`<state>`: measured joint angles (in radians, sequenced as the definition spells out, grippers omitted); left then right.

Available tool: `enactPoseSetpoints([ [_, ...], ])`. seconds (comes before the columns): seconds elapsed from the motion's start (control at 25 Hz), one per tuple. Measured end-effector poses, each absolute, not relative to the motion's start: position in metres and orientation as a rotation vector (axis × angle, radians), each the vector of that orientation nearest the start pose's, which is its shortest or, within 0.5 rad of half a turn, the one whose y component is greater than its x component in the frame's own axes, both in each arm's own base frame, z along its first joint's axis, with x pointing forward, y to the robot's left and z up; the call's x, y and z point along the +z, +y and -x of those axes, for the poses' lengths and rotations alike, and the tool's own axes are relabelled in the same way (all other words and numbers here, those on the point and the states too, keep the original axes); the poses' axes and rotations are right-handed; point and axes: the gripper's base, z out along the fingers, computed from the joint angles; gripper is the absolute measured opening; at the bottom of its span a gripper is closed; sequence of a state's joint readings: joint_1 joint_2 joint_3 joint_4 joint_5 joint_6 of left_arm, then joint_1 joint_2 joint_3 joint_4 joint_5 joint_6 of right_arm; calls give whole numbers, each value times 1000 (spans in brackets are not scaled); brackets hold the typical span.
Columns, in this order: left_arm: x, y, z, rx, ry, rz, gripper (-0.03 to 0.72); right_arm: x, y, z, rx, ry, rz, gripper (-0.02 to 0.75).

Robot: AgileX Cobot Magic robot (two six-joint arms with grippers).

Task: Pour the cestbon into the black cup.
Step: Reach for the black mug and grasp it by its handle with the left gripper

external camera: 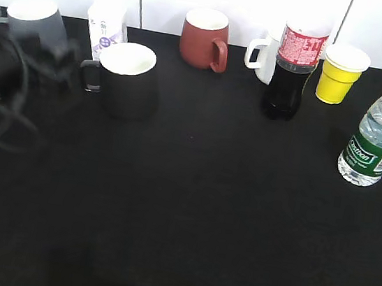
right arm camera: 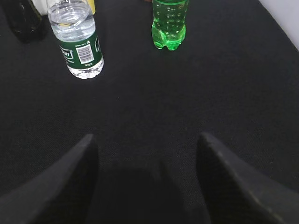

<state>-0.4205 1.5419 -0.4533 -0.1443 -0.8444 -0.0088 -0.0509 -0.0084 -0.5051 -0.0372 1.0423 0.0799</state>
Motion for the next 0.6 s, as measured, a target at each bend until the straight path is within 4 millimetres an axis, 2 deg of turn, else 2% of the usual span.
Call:
enactPoseSetpoints([
  [0.16, 158, -106, -265, -263, 1730, -196, 506, 280, -3, 6, -26, 2008, -133, 501],
  [0.32, 135, -109, -273, -247, 1731, -202, 501, 280, -3, 6, -26, 2008, -133, 501],
  [0.48, 124, -118, -295, -246, 1720, -197, 500, 280, -3, 6, -26, 2008, -133, 501],
  [0.6, 117, -113, -300, -228, 1740, -184, 500, 280, -3, 6, -26, 2008, -133, 501],
])
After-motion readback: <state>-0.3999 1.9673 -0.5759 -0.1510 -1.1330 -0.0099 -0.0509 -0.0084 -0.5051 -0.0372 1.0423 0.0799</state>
